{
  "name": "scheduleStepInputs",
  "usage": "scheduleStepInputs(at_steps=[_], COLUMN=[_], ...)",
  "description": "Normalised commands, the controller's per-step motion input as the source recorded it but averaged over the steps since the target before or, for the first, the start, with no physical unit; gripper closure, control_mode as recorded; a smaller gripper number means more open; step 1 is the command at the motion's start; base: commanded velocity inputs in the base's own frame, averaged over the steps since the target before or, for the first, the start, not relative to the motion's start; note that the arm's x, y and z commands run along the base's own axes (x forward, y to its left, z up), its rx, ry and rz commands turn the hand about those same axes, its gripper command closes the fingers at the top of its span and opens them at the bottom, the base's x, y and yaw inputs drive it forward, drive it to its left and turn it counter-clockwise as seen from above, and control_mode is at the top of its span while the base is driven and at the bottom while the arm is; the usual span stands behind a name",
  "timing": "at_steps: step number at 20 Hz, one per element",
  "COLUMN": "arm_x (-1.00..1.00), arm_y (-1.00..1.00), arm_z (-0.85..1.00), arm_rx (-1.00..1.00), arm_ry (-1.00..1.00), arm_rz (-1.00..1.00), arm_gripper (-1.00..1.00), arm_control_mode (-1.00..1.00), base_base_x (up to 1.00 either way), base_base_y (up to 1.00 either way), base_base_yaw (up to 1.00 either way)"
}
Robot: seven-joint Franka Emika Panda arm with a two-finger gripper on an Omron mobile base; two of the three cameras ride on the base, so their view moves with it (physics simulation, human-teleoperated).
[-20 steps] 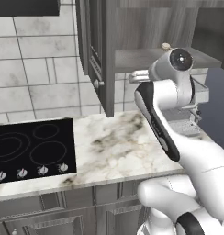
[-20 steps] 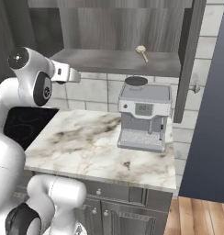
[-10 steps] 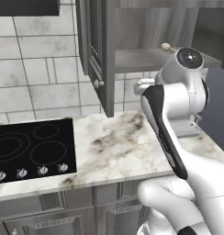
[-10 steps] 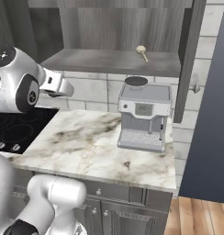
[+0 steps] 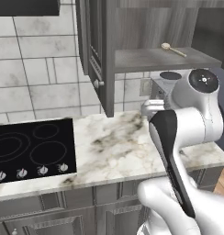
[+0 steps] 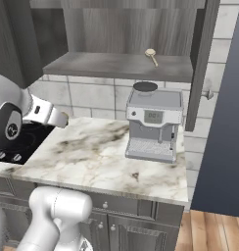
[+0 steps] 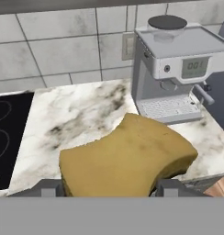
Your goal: Locate and retrieve the sponge and dish brush from the cabinet. Place them next to the sink.
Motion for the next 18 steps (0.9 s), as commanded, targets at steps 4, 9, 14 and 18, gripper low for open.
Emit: scheduleStepInputs(at_steps=[4,9,14,18], arm_x=[-0.17,-0.01,0.00,0.00], arm_y=[0.00,0.00,0.00,0.00], arm_z=[-0.26,0.00,0.00,0.00], arm_rx=[0.00,0.00,0.00,0.00], arm_ry=[-0.03,0.00,0.00,0.00], arm_rz=[0.00,0.00,0.00,0.00], arm_gripper=[1.00,1.00,1.00,1.00], arm_control_mode=[-1.00,-1.00,-1.00,1.00], base_base_x=[0.00,0.00,0.00,0.00], base_base_y=[0.00,0.00,0.00,0.00], base_base_yaw=[0.00,0.00,0.00,0.00])
